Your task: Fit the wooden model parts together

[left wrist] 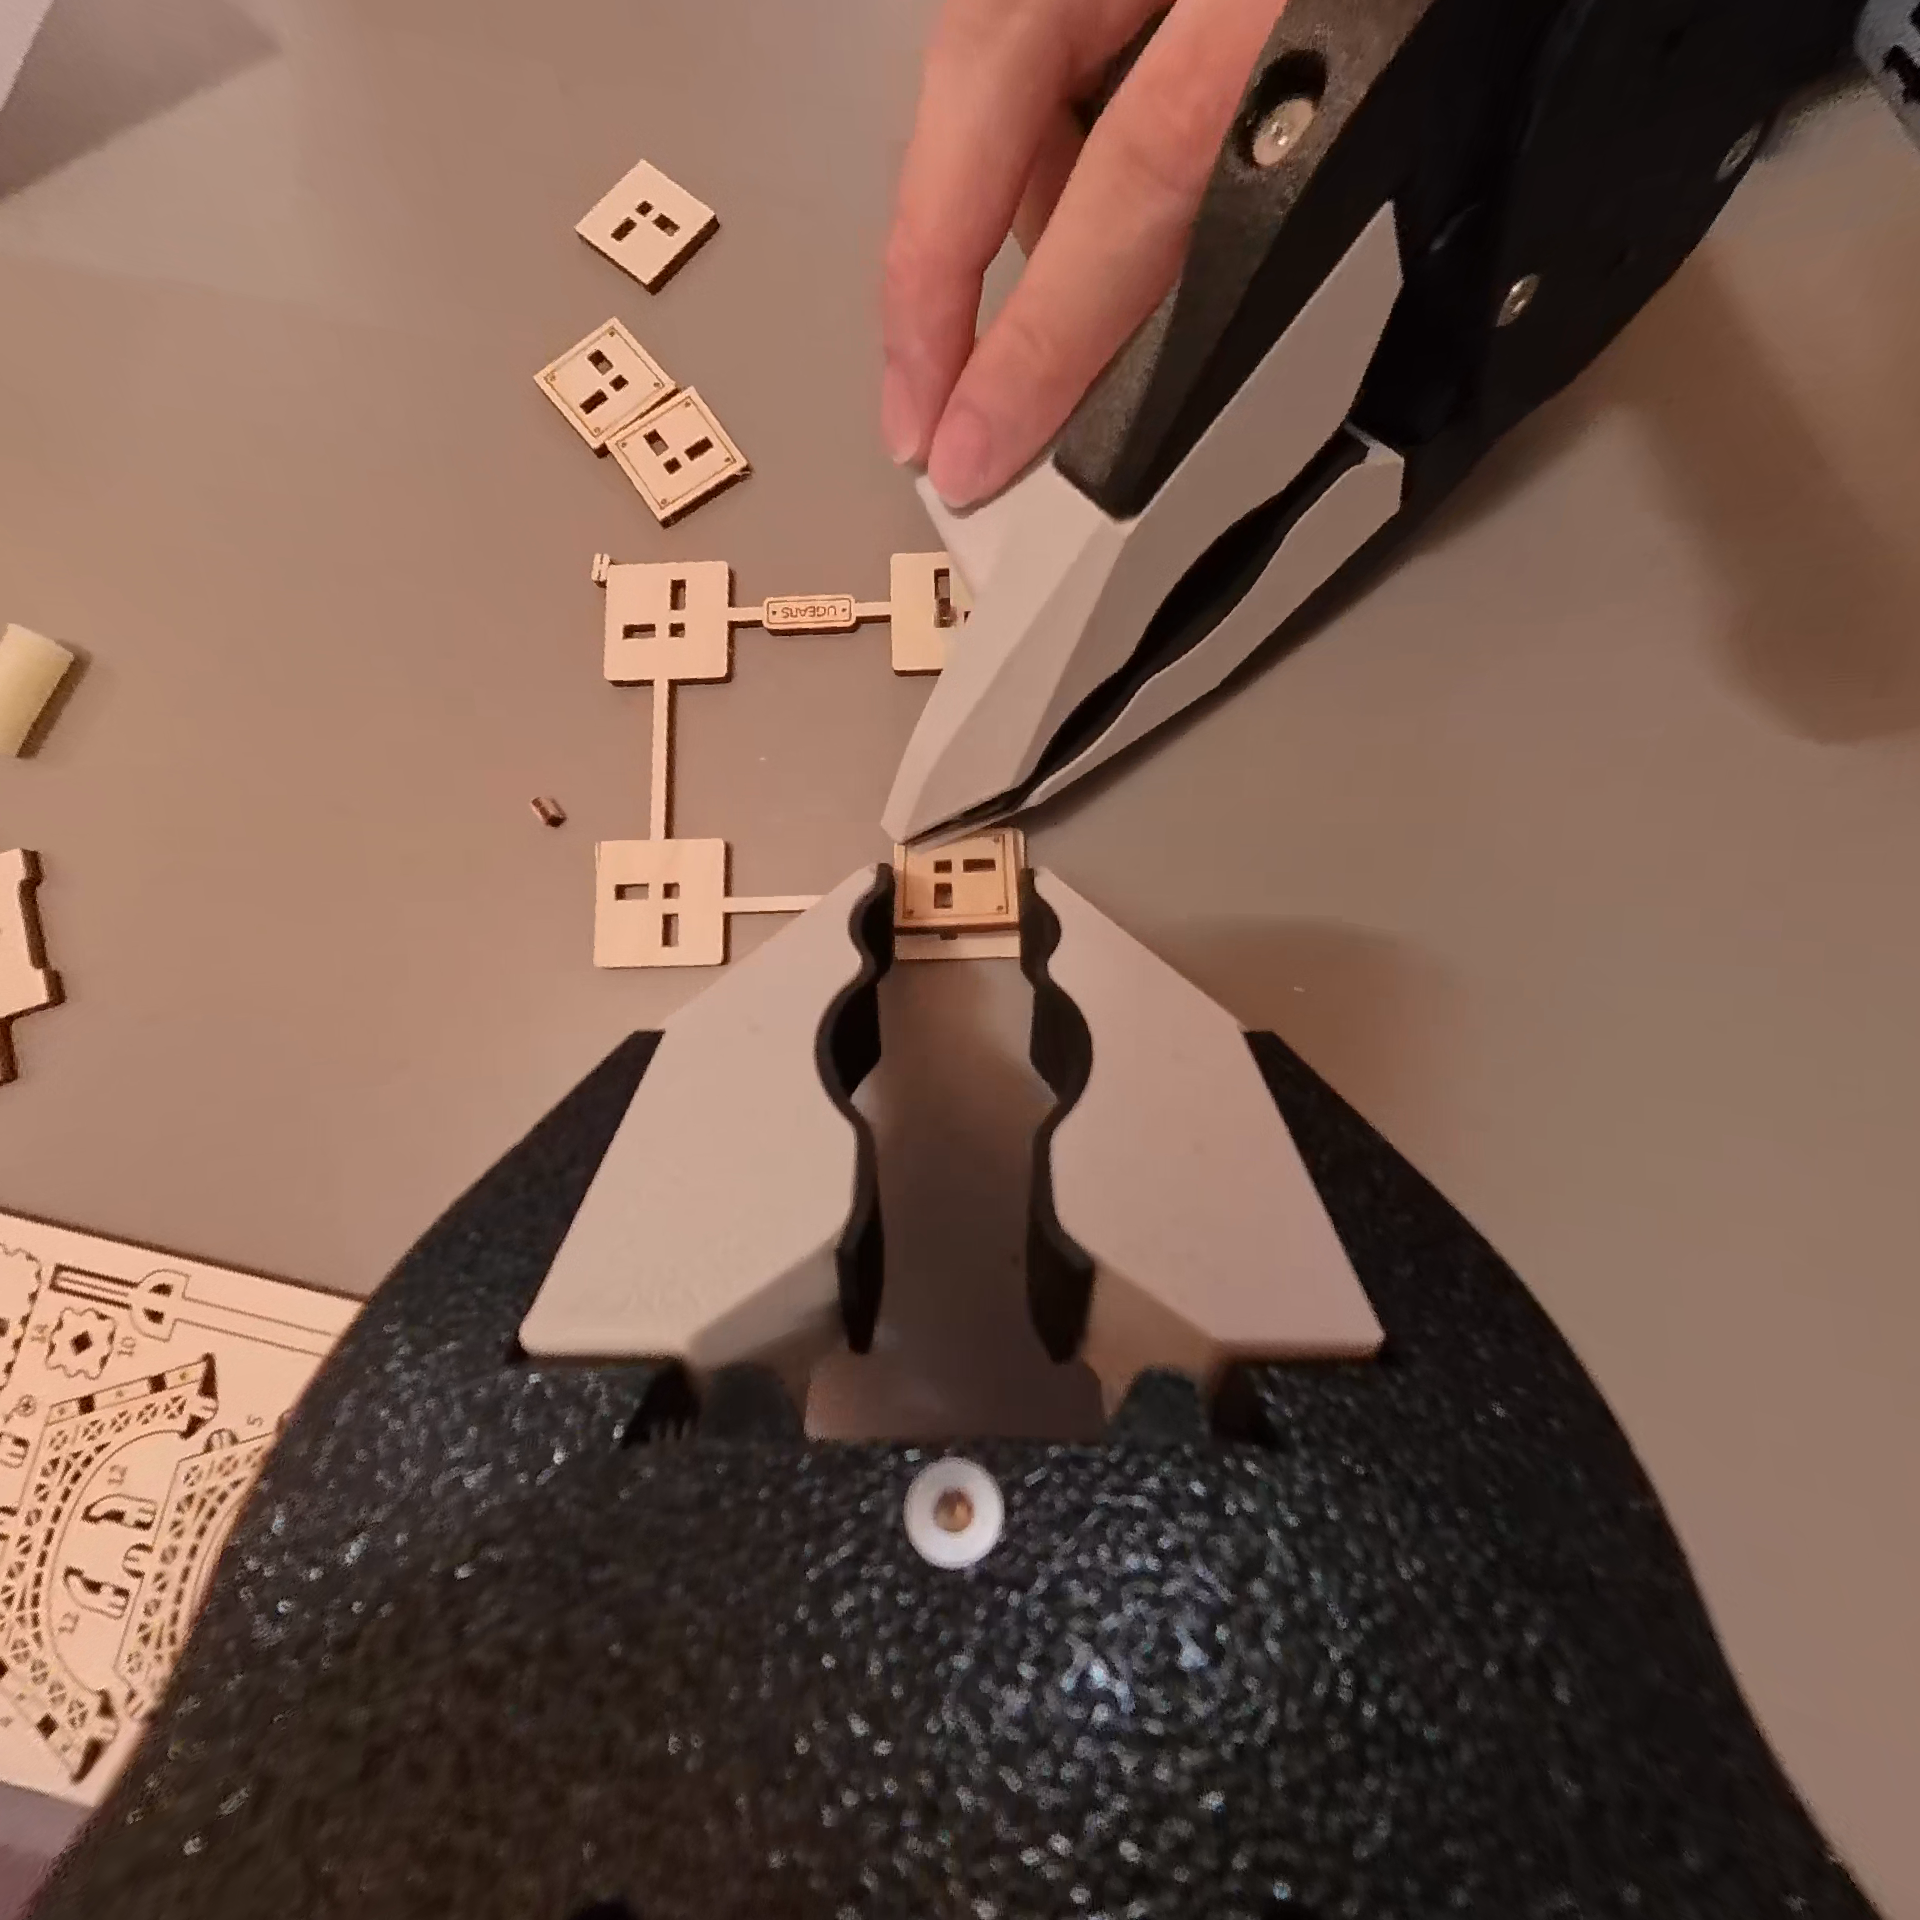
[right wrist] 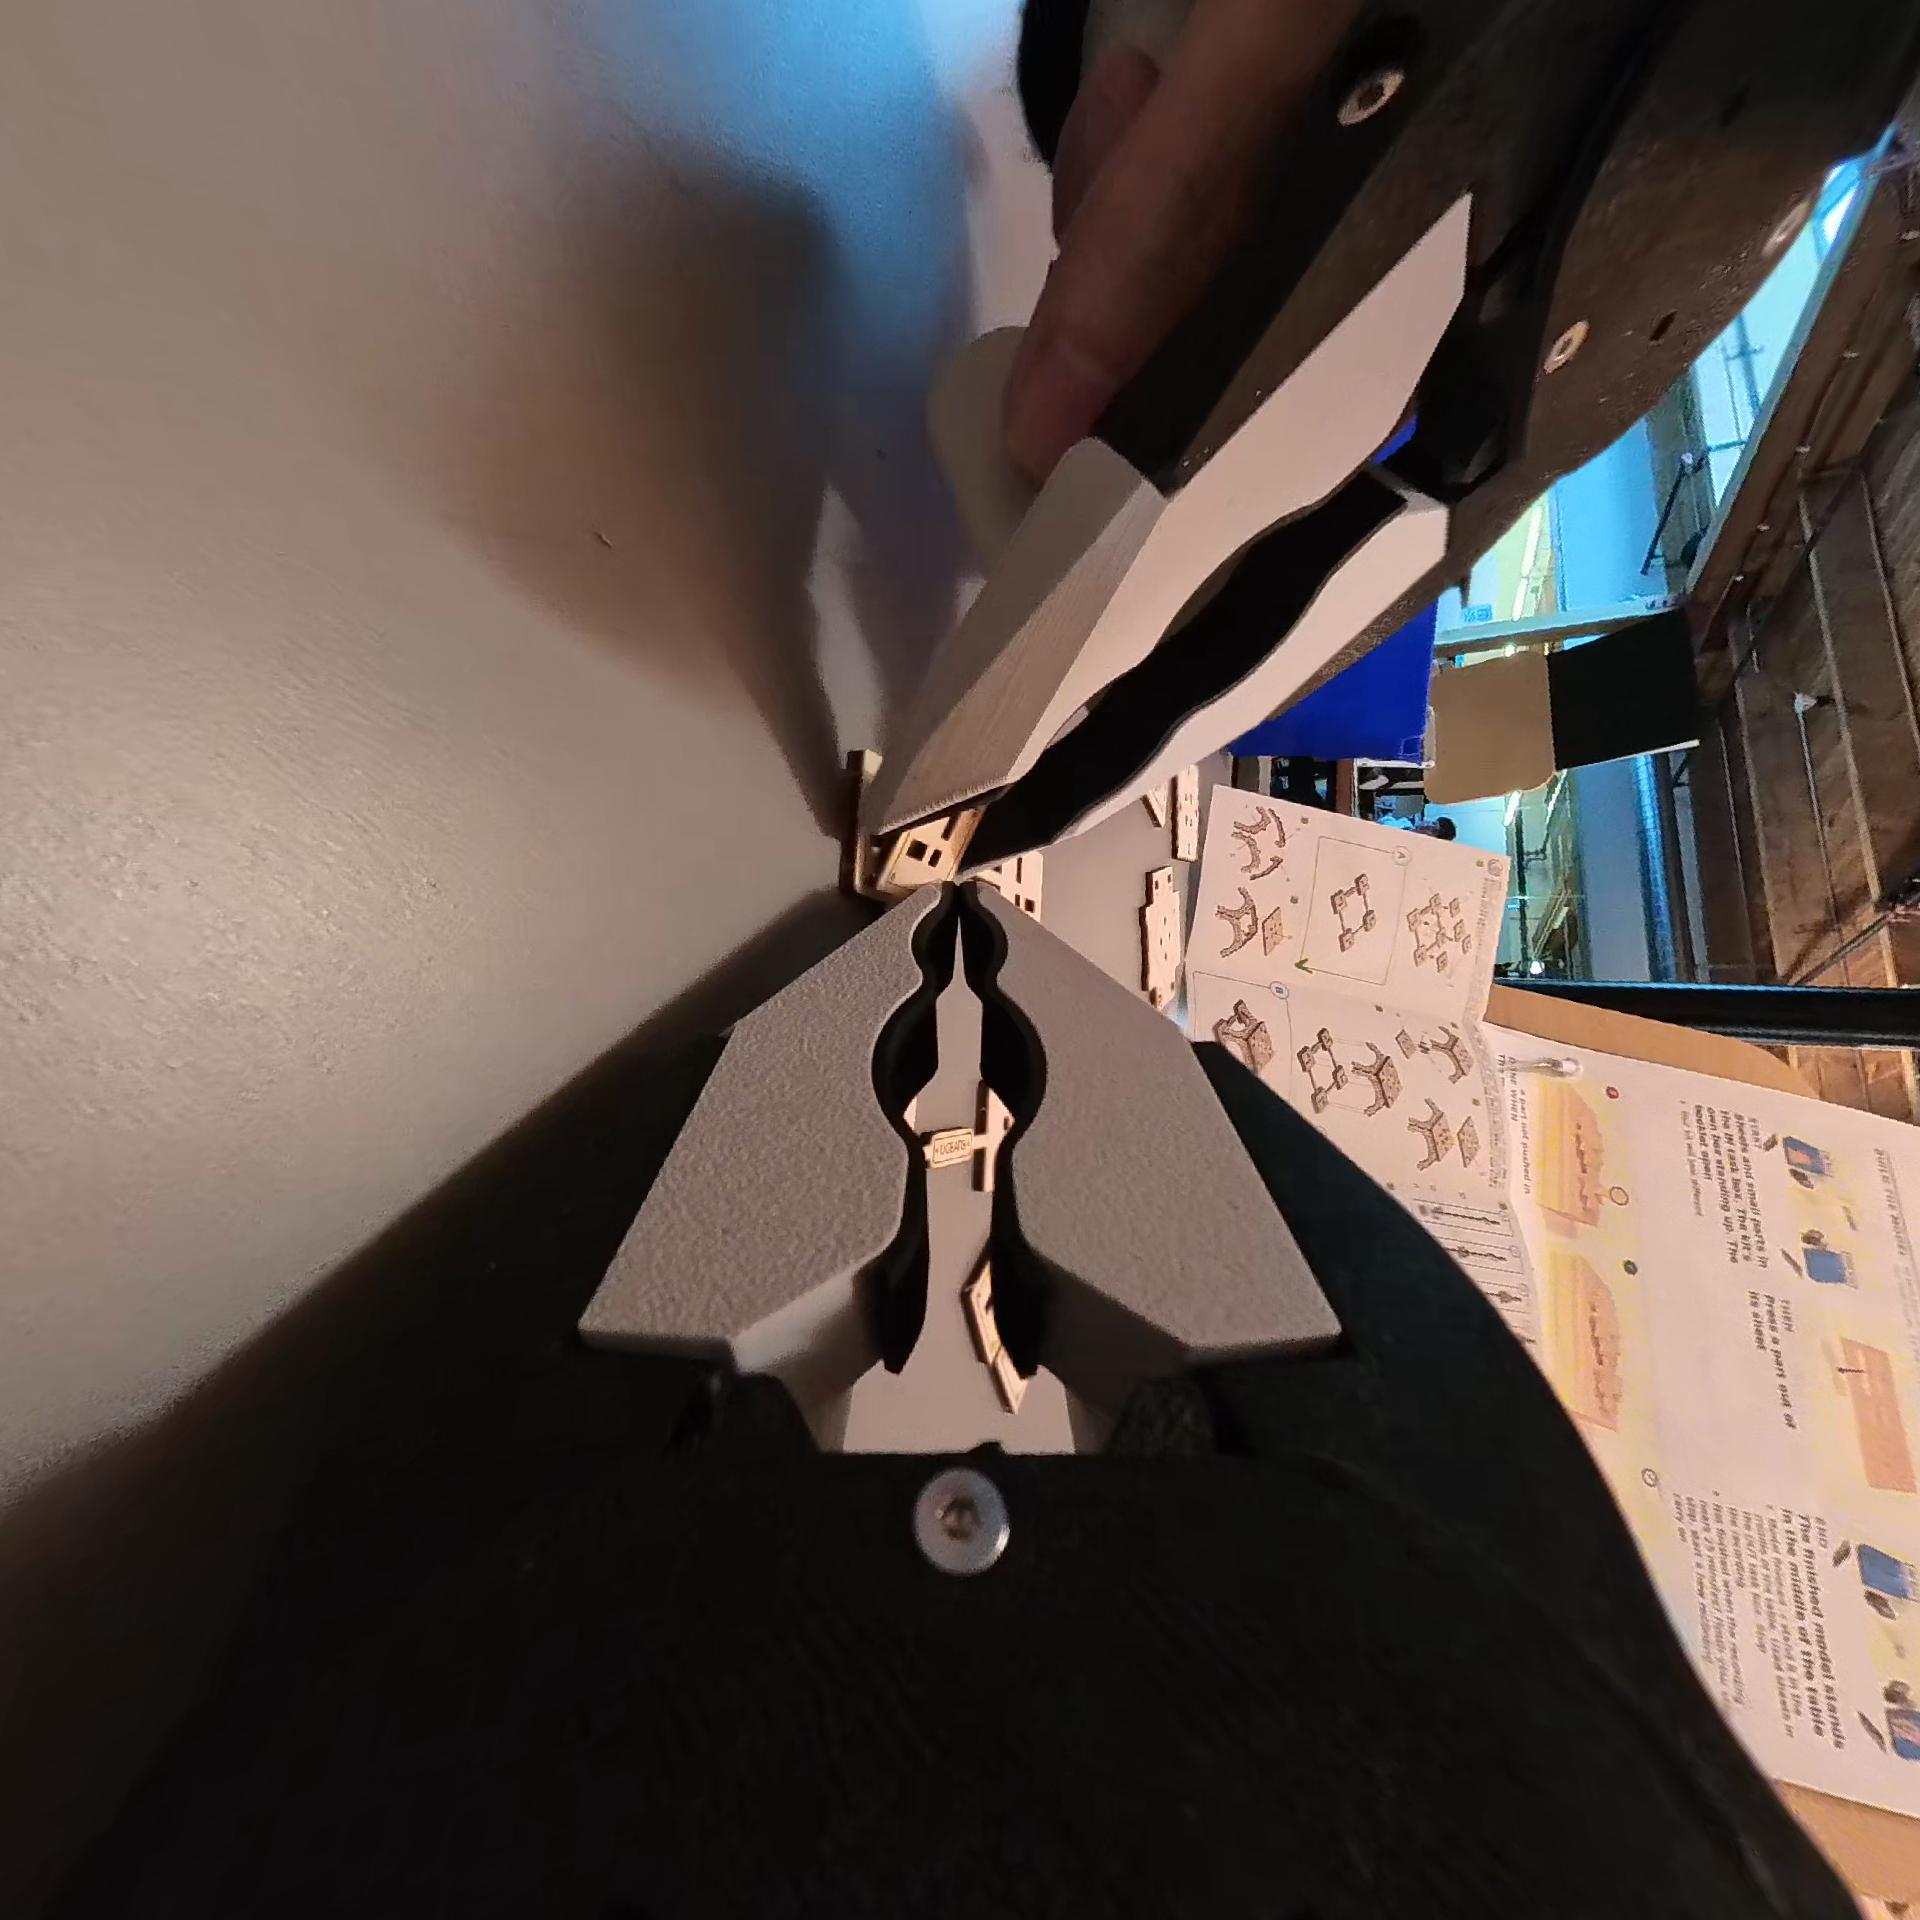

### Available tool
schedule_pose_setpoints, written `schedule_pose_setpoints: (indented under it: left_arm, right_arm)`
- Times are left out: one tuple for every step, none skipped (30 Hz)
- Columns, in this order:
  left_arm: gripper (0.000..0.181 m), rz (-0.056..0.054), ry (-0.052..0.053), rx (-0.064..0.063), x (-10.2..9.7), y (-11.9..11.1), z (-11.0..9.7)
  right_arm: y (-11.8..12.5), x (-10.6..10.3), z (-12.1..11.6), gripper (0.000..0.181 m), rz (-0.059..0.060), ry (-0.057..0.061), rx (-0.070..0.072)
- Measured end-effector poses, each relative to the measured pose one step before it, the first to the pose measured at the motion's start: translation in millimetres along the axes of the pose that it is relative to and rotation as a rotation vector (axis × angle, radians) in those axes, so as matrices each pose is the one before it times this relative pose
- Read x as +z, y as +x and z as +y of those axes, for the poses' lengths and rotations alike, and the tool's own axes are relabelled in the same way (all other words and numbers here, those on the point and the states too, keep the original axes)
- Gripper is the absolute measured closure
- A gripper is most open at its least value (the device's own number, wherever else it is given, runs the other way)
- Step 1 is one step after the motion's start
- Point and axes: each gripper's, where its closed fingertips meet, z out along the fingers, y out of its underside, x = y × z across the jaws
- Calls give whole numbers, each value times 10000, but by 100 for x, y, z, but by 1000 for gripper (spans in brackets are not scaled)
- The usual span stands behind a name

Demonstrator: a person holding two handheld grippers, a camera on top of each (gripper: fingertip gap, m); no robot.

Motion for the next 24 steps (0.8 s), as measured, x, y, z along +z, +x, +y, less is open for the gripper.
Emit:
schedule_pose_setpoints:
  left_arm:
    - [160,-24,-24,13,2,-2,10]
    - [160,-2,-4,6,1,4,0]
    - [160,6,23,29,1,-1,0]
    - [160,21,41,26,-1,-3,-7]
    - [160,28,45,2,2,-10,3]
    - [161,-7,85,13,25,-79,-47]
    - [161,-33,137,-40,53,-100,-66]
    - [161,-34,171,-59,48,-56,-43]
    - [160,-89,201,55,27,-67,-25]
    - [161,-152,212,140,4,-80,0]
    - [161,-115,184,115,-12,-24,9]
    - [161,-99,145,79,-43,-8,5]
    - [161,-99,113,67,-45,-31,16]
    - [161,-35,70,3,-62,27,44]
    - [161,32,24,-57,-72,39,51]
    - [161,41,-1,-45,-51,16,55]
    - [161,17,-4,-38,-15,-17,24]
    - [161,19,-6,-29,8,-3,17]
    - [161,6,0,-5,2,2,-1]
    - [161,3,-2,-9,1,-1,16]
    - [161,7,-3,-24,3,7,2]
    - [161,5,-6,-25,0,3,20]
    - [161,5,-6,-17,1,0,6]
    - [160,26,-10,-39,10,26,16]
  right_arm:
    - [0,-2,-25,181,-1,4,20]
    - [-10,6,-18,181,-13,17,50]
    - [-5,-7,-18,181,-14,26,69]
    - [-18,-4,-2,181,-13,19,64]
    - [-7,-2,39,181,-14,-12,44]
    - [4,-7,61,181,-5,-26,34]
    - [25,0,67,181,8,-33,20]
    - [13,-25,21,181,12,-23,12]
    - [33,-61,-108,181,10,28,71]
    - [58,-70,-102,181,9,33,112]
    - [59,-10,-120,181,16,27,85]
    - [37,-37,-175,181,9,25,58]
    - [-28,97,-113,181,-13,27,43]
    - [-111,-13,-119,181,-21,16,37]
    - [-57,-15,-67,181,15,-2,17]
    - [-39,2,-51,181,26,9,18]
    - [-50,-28,-122,181,23,32,60]
    - [25,14,-174,181,24,73,99]
    - [26,-45,-251,181,53,104,104]
    - [24,-176,-295,181,73,116,128]
    - [31,-1,-206,181,32,69,141]
    - [-93,-17,-179,181,-35,37,125]
    - [-174,69,-139,181,-63,54,100]
    - [-229,83,-135,181,-79,49,53]
